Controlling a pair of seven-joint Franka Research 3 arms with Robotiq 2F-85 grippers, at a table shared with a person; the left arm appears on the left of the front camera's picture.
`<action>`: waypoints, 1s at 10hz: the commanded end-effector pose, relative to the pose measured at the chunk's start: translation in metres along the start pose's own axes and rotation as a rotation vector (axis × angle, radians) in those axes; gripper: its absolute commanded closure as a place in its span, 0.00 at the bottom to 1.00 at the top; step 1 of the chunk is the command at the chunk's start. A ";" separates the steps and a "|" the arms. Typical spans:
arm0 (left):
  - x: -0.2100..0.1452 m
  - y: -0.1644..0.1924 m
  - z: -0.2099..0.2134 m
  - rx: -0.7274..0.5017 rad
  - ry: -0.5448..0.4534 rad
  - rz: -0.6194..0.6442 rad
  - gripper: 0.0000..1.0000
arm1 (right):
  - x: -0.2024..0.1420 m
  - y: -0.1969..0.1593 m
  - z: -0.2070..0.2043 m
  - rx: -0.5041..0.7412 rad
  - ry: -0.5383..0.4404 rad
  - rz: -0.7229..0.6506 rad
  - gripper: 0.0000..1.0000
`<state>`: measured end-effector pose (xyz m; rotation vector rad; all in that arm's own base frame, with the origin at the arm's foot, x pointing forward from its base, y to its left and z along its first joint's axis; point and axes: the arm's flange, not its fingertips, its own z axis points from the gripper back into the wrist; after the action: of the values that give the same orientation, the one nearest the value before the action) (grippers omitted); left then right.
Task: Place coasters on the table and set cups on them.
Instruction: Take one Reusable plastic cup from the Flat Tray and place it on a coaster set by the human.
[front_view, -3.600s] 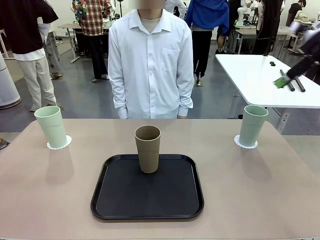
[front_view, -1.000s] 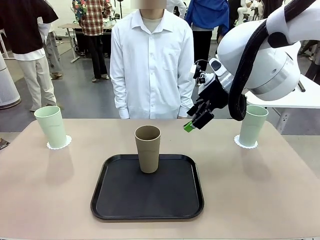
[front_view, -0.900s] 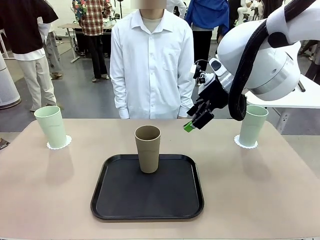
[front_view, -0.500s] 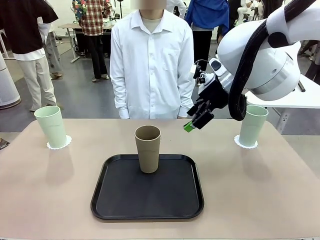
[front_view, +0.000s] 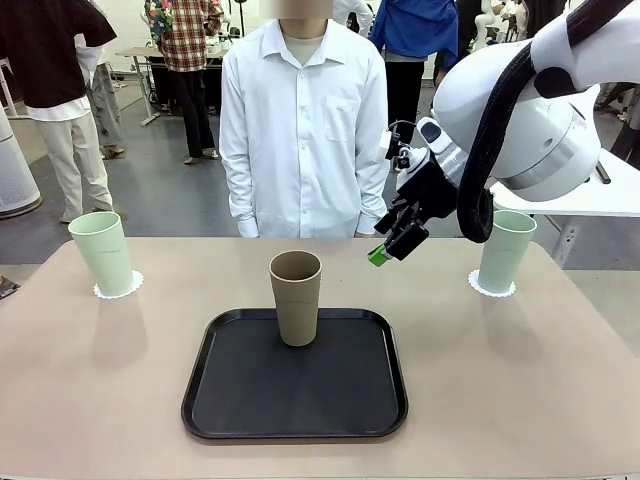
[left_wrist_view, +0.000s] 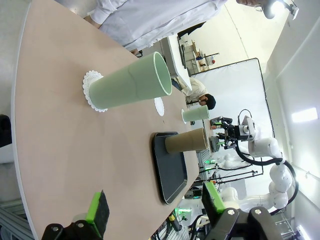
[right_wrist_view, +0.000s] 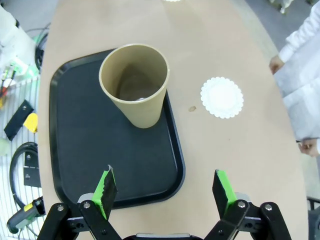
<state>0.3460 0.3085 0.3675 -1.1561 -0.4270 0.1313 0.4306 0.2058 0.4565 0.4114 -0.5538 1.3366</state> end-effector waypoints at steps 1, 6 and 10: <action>-0.001 -0.002 0.001 0.000 -0.004 -0.003 0.00 | 0.002 0.001 0.003 0.008 0.032 -0.012 0.00; -0.001 -0.002 0.001 0.000 -0.004 -0.003 0.00 | -0.019 -0.006 -0.010 0.121 -0.209 -0.025 0.00; -0.001 -0.002 0.001 0.000 -0.004 -0.003 0.00 | -0.066 -0.005 -0.034 0.199 -0.730 -0.043 0.00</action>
<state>0.3459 0.3086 0.3674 -1.1561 -0.4271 0.1316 0.4356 0.1760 0.4202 0.9990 -0.9534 1.1840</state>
